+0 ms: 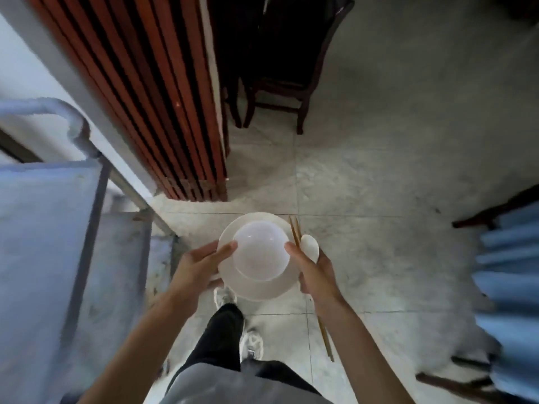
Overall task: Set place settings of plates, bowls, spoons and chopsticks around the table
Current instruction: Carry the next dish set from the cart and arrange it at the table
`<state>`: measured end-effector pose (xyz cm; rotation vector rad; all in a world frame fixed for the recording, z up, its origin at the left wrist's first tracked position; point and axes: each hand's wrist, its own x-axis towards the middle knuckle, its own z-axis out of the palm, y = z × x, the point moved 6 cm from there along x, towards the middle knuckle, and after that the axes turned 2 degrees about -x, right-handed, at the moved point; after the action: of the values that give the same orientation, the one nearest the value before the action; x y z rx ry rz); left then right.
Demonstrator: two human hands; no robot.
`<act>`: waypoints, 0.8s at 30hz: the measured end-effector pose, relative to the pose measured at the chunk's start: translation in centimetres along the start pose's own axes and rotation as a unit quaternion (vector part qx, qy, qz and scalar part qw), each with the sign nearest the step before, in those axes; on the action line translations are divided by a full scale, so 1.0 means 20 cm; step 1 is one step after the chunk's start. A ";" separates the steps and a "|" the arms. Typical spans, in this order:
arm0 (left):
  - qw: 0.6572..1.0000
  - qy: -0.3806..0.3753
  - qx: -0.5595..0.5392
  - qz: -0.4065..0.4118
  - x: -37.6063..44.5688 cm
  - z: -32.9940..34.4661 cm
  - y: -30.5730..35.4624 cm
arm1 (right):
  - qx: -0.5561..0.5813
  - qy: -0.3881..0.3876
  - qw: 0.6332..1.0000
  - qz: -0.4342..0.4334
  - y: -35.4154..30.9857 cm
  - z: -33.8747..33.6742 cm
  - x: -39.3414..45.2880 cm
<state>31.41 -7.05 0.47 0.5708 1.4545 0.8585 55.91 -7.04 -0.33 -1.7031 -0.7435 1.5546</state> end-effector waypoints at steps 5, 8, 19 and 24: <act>0.994 -0.072 0.080 -0.012 0.23 0.50 0.10 | 0.073 0.105 0.992 0.012 -0.01 -0.42 0.09; 0.984 -0.138 0.110 -0.006 0.38 0.81 0.21 | 0.111 0.163 0.980 0.013 -0.06 -0.63 0.20; 0.914 -0.336 0.228 -0.002 1.03 2.08 0.73 | 0.219 0.344 0.913 -0.025 -0.54 -1.37 0.65; 0.869 -0.418 0.263 0.020 1.15 2.72 0.97 | 0.237 0.415 0.877 -0.049 -0.78 -1.77 0.76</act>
<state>79.89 31.41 5.53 1.2093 0.8394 0.1468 93.44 10.19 4.41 -1.6808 0.0091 0.7026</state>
